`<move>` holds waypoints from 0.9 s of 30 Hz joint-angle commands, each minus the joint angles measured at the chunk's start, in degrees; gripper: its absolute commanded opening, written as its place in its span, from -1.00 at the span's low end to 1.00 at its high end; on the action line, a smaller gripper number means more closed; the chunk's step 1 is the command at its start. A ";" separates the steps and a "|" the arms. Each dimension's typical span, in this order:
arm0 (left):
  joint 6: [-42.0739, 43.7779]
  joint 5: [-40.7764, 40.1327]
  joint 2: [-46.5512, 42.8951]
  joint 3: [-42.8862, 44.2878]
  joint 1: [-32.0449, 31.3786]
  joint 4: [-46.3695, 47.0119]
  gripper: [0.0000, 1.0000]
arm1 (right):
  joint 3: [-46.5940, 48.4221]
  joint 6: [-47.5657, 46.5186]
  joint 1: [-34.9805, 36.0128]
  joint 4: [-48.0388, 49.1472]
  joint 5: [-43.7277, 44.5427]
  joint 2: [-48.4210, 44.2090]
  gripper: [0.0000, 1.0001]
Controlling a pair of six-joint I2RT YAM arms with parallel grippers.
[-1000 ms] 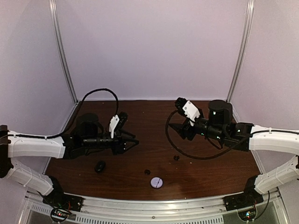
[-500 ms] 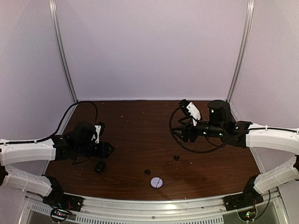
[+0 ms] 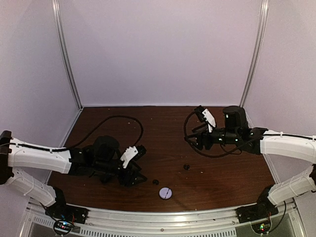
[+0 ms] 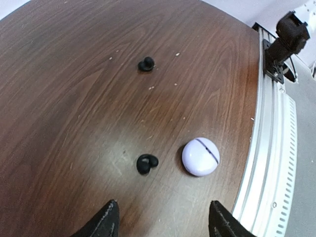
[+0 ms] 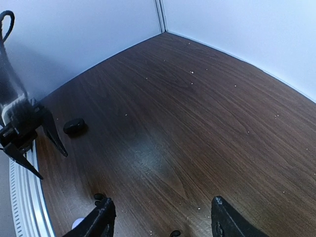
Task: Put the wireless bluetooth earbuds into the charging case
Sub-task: Pick up the charging case with earbuds from the corner of the board.
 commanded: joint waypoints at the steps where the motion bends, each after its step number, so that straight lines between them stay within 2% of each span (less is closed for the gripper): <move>1: 16.99 6.89 8.44 5.77 -2.05 8.81 0.26 | -1.31 3.18 -2.66 2.35 -2.63 -3.09 0.32; 6: 27.64 12.78 19.43 13.03 -4.51 7.51 0.29 | -2.17 3.79 -4.63 2.63 -3.77 -4.86 0.33; 13: 36.09 18.39 29.26 20.55 -4.87 4.23 0.33 | -2.86 3.59 -5.39 2.14 -3.75 -7.03 0.33; 22: 40.39 18.78 35.34 23.47 -5.66 -0.24 0.35 | -3.05 3.20 -6.17 1.43 -4.25 -8.22 0.34; 27: 42.08 16.13 36.74 23.07 -6.73 -1.69 0.40 | -3.31 3.17 -6.35 1.76 -4.60 -8.18 0.34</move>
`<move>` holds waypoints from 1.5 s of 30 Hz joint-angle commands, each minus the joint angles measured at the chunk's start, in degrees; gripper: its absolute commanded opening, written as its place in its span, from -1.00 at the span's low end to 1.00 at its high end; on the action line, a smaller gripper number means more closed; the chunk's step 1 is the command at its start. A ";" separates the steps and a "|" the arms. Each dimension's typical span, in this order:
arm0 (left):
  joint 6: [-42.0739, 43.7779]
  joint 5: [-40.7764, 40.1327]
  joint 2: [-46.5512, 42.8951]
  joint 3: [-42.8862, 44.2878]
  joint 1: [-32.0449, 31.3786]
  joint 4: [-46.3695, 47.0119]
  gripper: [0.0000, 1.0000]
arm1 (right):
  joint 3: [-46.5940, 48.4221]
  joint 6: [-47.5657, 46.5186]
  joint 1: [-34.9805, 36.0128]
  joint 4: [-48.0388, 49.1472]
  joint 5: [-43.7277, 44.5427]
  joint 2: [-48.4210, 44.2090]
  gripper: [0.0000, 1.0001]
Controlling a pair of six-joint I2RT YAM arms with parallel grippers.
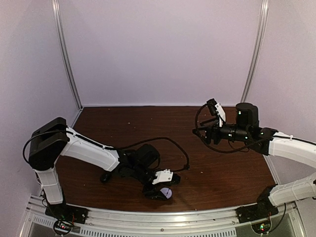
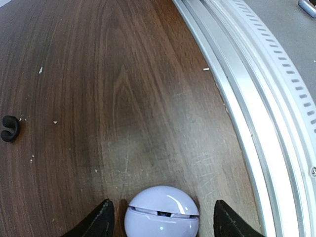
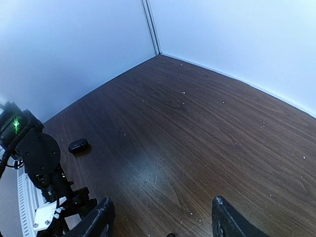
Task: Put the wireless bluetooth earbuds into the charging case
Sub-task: Pick up the charging case with earbuds from the corner of the board, then place the charging case with the earbuds at the center of the board.
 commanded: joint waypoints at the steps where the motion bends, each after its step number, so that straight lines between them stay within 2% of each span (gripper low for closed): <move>1: 3.32 -1.67 1.56 0.80 -1.25 -1.25 0.40 | -0.93 -0.15 -0.56 0.59 -1.01 -1.05 0.34; 11: 5.17 -4.15 2.55 0.63 -1.47 -0.09 0.31 | -1.02 -0.32 -0.85 0.34 -0.98 -1.27 0.34; 20: 4.05 -5.79 -0.88 -0.02 -1.31 3.82 -0.09 | -1.02 -0.40 -0.98 0.43 -0.96 -1.06 0.34; 24: 0.46 -4.40 -3.40 0.80 0.57 5.46 -0.17 | -1.09 -0.31 -1.15 0.60 -0.84 -1.27 0.34; 27: -3.45 -4.63 -5.25 1.08 5.65 7.27 -0.18 | -1.17 -0.33 -1.33 0.81 -0.37 -1.60 0.34; 30: -9.42 -12.14 -5.54 2.01 11.54 9.22 -0.26 | -1.39 -0.07 -1.55 1.17 0.28 -2.04 0.35; 33: -18.18 -19.36 -4.12 4.47 18.73 8.76 -0.28 | -1.37 -0.09 -1.68 1.13 0.41 -2.31 0.34; 38: -32.82 -24.13 -2.37 5.54 30.48 8.11 -0.30 | -1.40 -0.09 -1.77 0.91 0.51 -2.60 0.35; 45: -37.46 -25.76 4.15 9.84 38.51 4.21 -0.28 | -1.18 -0.23 -1.77 1.13 0.50 -2.28 0.35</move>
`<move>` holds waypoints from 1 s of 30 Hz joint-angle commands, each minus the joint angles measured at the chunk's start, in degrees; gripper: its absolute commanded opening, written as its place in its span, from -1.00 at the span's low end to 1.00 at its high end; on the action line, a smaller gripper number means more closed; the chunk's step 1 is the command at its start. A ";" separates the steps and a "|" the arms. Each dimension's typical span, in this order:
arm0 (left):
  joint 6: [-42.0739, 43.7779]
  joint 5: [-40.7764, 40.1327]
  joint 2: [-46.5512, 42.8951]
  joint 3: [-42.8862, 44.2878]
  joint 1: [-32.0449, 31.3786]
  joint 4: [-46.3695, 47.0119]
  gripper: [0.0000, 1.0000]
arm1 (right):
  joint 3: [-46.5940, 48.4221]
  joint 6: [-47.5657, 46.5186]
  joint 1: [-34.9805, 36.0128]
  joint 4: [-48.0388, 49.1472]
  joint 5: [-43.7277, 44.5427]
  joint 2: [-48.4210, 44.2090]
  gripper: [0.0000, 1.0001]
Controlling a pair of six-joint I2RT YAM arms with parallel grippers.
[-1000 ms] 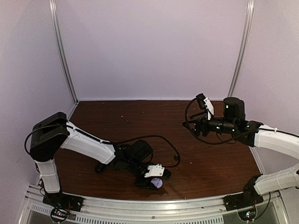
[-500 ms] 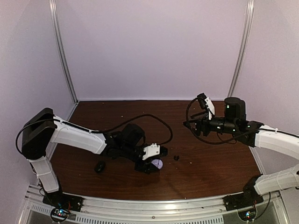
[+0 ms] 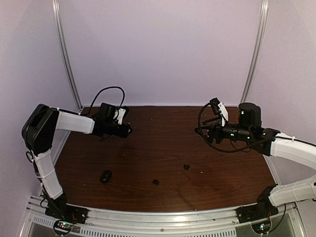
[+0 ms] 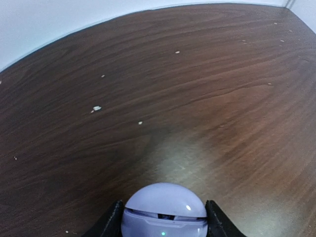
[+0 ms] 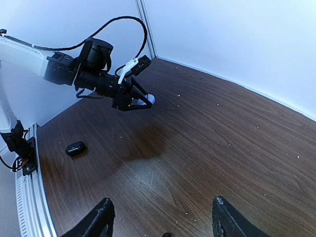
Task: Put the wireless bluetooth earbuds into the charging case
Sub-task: Place the charging case with the earbuds at the center of the board, then pick up the charging case from the corner of the board.
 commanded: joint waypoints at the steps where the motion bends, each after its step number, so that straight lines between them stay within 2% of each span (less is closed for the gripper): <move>1: -5.89 -2.89 5.69 4.38 1.86 -2.39 -0.27 | -0.49 -0.22 -0.41 1.07 0.67 -0.81 0.35; 6: -6.14 -6.70 9.58 7.32 2.33 -3.99 -0.23 | -0.49 -0.22 -0.40 0.81 0.64 -1.06 0.35; 9: -6.19 -8.06 10.96 8.73 2.33 -6.81 -0.12 | -0.36 -0.52 -0.41 0.55 0.73 -1.08 0.36; 17: -7.26 -8.71 7.38 9.19 2.33 -9.46 0.50 | -0.04 -1.18 -0.41 1.07 1.17 -1.03 0.43; 19: -7.56 -9.29 4.20 7.74 2.29 -8.64 0.84 | 0.43 -1.86 -0.47 0.86 2.37 -1.08 0.51; 20: -7.62 -9.50 2.50 6.96 2.33 -8.18 0.93 | 0.69 -2.24 -0.42 0.81 3.09 -1.16 0.56; 22: -7.80 -10.08 -1.49 5.35 2.33 -7.28 0.95 | 1.23 -2.57 -0.40 1.13 5.25 -1.55 0.71; 24: -8.30 -10.64 -5.95 3.13 2.33 -6.25 0.95 | 1.31 -2.90 -0.56 2.22 7.61 -2.19 0.96; 28: -12.64 -12.35 -17.01 -5.14 2.44 -0.88 0.95 | 0.44 -2.63 -0.66 6.30 12.07 -4.07 1.00; 30: -15.50 -10.54 -22.23 -9.54 2.72 0.27 0.95 | -0.39 -1.38 -0.75 8.98 15.64 -5.04 1.00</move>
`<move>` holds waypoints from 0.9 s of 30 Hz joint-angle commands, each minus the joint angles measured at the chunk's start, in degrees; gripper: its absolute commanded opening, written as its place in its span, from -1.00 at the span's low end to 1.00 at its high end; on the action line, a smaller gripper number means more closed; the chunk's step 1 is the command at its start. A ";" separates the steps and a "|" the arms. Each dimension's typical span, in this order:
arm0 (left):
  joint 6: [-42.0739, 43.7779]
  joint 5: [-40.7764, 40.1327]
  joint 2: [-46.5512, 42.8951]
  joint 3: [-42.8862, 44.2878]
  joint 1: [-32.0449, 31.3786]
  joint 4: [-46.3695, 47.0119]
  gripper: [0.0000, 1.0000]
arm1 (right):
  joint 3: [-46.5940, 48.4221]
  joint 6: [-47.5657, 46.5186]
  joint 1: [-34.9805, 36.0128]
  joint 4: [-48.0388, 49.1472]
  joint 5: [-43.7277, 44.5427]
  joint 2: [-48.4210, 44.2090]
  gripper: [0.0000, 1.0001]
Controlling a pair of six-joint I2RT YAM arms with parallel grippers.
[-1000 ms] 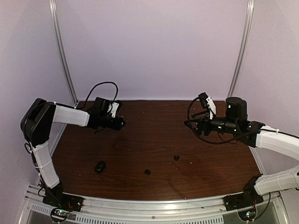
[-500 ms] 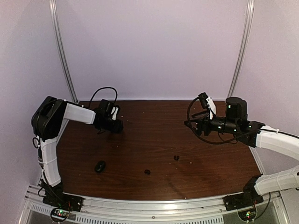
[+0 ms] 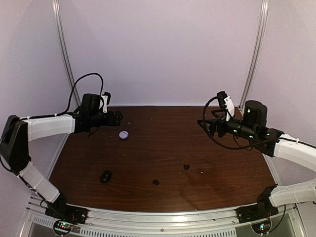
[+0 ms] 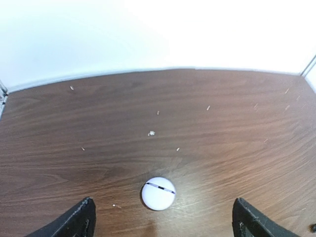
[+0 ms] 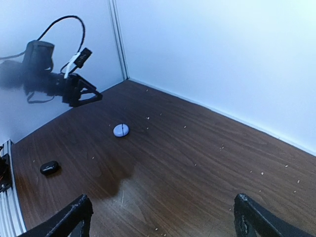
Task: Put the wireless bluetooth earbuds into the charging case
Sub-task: Pick up the charging case from the corner of the board.
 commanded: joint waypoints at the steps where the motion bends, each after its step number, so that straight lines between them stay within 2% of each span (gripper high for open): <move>1: -6.38 1.40 -10.19 -8.50 0.63 5.06 0.96 | -0.74 1.72 -0.48 7.39 9.46 -3.18 1.00; 4: -7.35 6.77 -15.49 -13.32 -0.14 1.41 0.95 | -0.87 2.12 -0.76 6.96 12.07 -3.48 1.00; 8: -10.61 5.31 -23.05 -19.14 -2.45 -12.07 0.95 | 1.85 1.48 -1.08 2.30 7.95 -0.22 0.99; 11: -15.75 5.22 -28.12 -22.40 -4.89 -18.52 0.90 | 1.94 2.18 -1.12 2.56 4.41 1.73 1.00; 14: -22.82 5.23 -30.67 -25.95 -9.32 -21.93 0.78 | 2.17 2.90 -1.18 2.87 2.95 3.19 1.00; 18: -28.53 0.98 -30.18 -28.25 -14.58 -25.89 0.68 | 2.61 4.78 -1.18 3.28 2.26 4.81 1.00; 22: -32.68 0.00 -30.49 -30.71 -16.69 -27.28 0.60 | 3.05 6.14 -1.19 3.10 1.48 6.08 1.00; 27: -33.50 -2.40 -31.67 -33.14 -16.84 -27.97 0.50 | 3.22 6.44 -1.21 3.00 -2.37 7.13 1.00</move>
